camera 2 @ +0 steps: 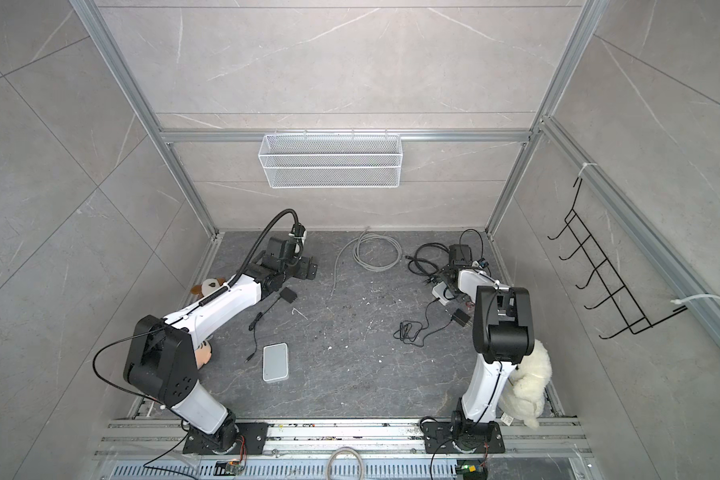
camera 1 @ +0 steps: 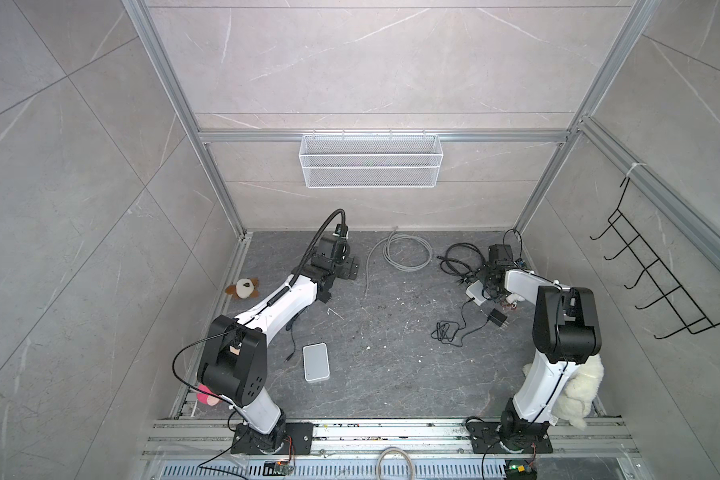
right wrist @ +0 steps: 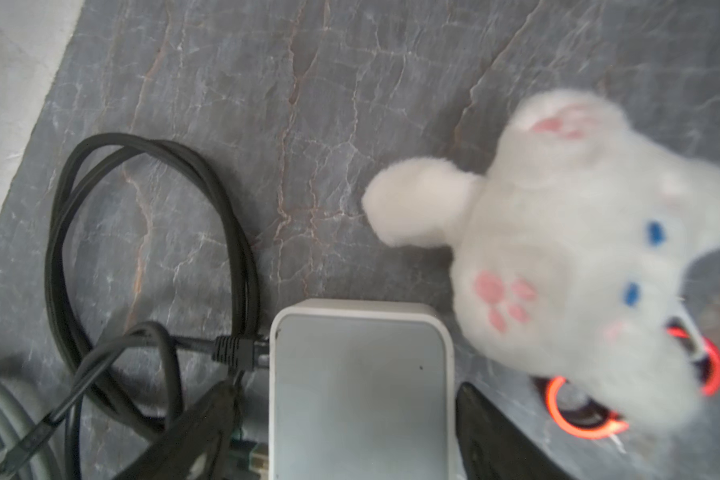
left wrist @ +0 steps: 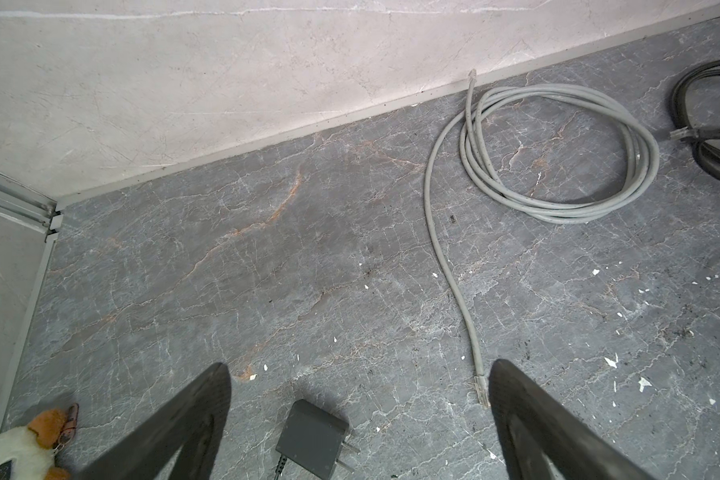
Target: Insert the plug into the switch port
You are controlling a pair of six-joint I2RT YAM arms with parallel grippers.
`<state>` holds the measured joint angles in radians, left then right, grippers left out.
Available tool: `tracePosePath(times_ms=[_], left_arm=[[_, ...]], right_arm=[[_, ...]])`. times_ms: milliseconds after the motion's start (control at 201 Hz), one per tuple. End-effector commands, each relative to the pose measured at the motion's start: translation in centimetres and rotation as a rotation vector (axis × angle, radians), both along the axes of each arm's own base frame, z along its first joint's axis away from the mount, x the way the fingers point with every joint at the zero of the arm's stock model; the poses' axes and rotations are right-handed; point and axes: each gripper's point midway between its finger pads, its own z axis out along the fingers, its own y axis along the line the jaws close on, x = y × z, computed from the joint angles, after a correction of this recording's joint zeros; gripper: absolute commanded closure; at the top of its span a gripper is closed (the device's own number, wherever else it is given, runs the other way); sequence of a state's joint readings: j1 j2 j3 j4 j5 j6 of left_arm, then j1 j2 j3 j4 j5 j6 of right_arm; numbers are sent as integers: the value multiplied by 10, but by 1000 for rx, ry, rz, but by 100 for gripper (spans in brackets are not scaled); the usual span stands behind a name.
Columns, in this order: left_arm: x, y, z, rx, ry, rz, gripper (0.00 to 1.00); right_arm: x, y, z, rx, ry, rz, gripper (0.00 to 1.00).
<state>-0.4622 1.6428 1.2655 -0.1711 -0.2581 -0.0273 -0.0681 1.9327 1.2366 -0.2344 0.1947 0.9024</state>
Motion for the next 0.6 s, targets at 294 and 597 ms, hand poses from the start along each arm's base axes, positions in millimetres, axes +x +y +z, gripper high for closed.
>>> tracePosePath(times_ms=[294, 597], left_arm=[[9, -3, -18, 17, 100, 33, 2], [-9, -18, -59, -92, 293, 54, 11]], right_arm=[[2, 18, 62, -97, -76, 232, 0], [-13, 116, 95, -162, -192, 693, 9]])
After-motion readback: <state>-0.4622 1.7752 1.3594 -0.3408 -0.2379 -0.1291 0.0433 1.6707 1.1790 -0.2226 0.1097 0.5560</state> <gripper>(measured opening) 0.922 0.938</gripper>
